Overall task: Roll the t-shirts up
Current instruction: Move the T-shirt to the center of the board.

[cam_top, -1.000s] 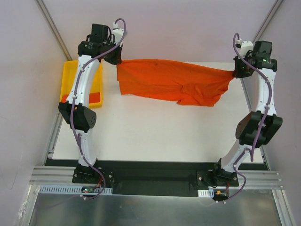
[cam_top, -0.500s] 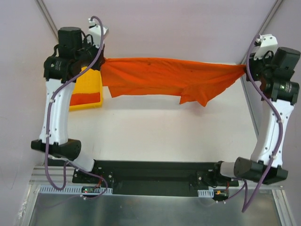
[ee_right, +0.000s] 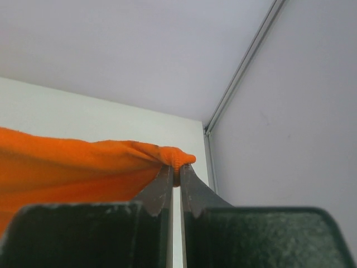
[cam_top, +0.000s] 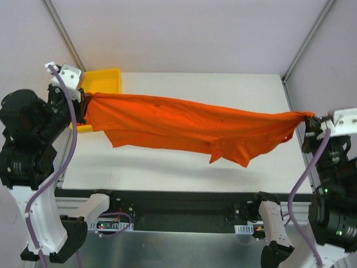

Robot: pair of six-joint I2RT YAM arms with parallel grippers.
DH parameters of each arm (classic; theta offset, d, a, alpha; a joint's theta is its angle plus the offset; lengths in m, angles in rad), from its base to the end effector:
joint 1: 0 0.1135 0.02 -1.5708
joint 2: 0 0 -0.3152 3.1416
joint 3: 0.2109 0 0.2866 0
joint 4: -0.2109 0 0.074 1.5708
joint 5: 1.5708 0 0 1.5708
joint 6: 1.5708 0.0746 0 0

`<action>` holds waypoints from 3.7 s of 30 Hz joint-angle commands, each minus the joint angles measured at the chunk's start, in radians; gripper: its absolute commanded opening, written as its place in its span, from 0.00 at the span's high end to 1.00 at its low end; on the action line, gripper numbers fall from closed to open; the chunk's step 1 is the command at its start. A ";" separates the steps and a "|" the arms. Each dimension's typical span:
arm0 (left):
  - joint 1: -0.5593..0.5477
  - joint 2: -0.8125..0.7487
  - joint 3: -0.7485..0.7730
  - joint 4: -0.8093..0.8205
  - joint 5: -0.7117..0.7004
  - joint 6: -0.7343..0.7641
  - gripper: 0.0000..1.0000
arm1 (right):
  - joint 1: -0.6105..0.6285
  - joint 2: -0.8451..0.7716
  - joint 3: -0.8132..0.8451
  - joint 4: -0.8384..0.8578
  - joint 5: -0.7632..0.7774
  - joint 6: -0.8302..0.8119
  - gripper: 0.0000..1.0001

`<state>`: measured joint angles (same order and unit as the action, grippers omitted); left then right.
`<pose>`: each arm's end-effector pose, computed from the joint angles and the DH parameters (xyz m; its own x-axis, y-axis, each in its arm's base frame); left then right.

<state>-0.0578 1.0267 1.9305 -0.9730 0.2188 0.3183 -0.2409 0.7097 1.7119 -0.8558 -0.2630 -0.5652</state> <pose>0.1284 -0.0236 0.6303 0.0197 0.3049 -0.9522 0.2805 0.9124 0.2980 0.0296 0.0127 0.6086 0.1300 -0.5645 -0.8151 0.0595 0.8251 -0.5619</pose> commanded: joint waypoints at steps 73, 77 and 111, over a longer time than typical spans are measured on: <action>0.036 0.565 -0.625 0.272 0.450 0.053 0.46 | 0.236 0.263 -1.035 -0.112 -0.183 -1.487 0.24; 0.038 0.656 -0.561 0.229 0.418 0.068 0.47 | 0.238 0.432 -1.013 -0.133 -0.183 -1.630 0.31; 0.042 0.920 -0.312 0.071 0.323 0.104 0.48 | 0.134 0.705 -1.069 0.144 -0.028 -1.837 0.62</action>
<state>-0.0135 1.9400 1.5814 -0.8265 0.5419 0.4088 -0.0898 1.3979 0.7189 -0.8314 -0.3206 -1.9736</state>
